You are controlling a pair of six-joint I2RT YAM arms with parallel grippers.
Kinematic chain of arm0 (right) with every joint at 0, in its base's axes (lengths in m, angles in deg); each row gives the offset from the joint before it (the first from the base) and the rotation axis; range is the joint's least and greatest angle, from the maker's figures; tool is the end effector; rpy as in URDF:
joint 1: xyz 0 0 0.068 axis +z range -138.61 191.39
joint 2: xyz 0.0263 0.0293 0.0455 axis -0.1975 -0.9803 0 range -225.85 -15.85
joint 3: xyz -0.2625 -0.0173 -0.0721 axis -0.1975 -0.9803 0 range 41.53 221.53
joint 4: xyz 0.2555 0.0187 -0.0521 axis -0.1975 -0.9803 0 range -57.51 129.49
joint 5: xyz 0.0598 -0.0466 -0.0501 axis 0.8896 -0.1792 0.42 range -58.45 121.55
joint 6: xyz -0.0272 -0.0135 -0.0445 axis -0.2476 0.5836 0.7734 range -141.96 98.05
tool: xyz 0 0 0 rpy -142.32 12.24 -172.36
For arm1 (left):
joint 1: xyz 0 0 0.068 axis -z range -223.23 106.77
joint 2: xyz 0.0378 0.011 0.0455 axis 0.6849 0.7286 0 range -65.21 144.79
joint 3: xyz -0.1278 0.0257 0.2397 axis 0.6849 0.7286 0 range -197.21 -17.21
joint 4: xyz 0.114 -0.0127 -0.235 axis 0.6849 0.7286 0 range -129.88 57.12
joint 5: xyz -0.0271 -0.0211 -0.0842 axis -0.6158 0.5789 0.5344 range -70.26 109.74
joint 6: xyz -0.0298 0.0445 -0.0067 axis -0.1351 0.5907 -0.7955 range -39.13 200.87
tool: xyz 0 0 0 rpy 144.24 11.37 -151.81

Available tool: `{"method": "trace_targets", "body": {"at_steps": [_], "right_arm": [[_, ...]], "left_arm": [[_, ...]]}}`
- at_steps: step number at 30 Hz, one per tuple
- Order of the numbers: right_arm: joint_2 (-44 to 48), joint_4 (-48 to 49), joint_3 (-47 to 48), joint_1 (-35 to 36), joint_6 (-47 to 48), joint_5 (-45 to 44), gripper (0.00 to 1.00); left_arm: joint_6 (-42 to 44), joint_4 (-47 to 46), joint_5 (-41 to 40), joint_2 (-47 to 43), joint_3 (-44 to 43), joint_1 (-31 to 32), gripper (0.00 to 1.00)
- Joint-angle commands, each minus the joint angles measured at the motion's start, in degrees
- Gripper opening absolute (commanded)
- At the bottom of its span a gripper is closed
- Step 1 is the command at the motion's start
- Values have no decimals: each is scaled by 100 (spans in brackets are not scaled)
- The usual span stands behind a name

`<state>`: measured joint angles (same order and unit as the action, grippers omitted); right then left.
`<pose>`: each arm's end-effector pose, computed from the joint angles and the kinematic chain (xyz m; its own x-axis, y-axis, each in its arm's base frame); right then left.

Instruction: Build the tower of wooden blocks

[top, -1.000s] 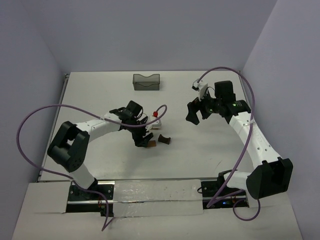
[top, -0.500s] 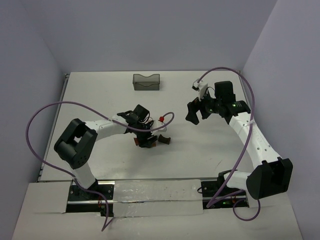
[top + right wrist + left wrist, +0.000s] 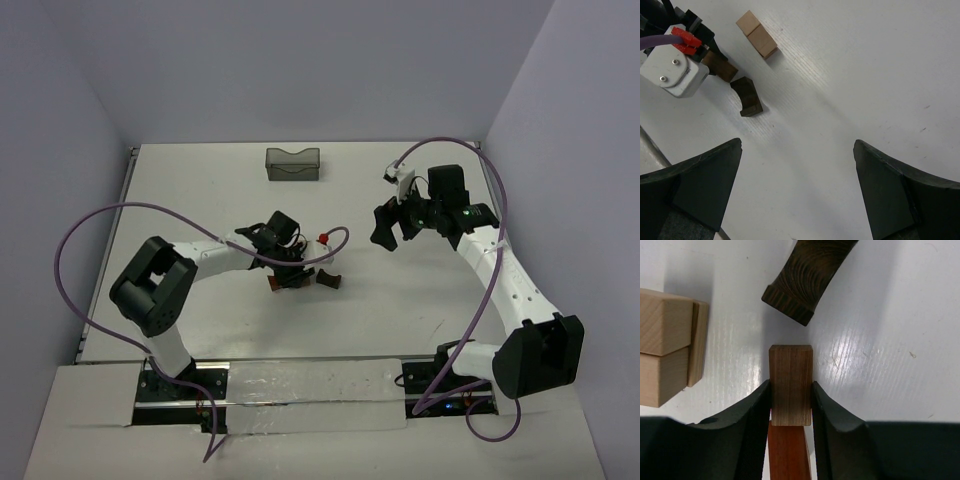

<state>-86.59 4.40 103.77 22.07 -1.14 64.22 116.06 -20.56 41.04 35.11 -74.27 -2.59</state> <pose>0.2513 0.0670 0.3142 -0.4413 -0.3877 -0.8093 -0.7458 0.6600 0.0905 0.2467 -0.2288 0.1538 -0.1277 0.8172 -0.5620 0.9878 0.1556 0.0018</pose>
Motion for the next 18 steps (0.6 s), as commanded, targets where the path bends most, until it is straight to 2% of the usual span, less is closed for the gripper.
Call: {"method": "trace_targets", "body": {"at_steps": [1,4,7,8,14,18], "right_arm": [[52,314,-69,-31,-98,131,100],[67,421,-114,-31,-164,168,100],[85,466,-149,-38,-199,185,100],[87,473,-161,-34,-195,187,100],[200,591,-265,-31,-202,200,100],[147,600,-237,-32,-222,239,100]], "left_arm": [[349,320,79,-258,34,32,29],[541,875,298,-388,-197,35,22],[327,906,306,-547,-276,32,3],[268,895,307,-592,-327,27,0],[444,1613,566,-588,-788,22,0],[532,1763,622,-730,-972,-24,0]]}}
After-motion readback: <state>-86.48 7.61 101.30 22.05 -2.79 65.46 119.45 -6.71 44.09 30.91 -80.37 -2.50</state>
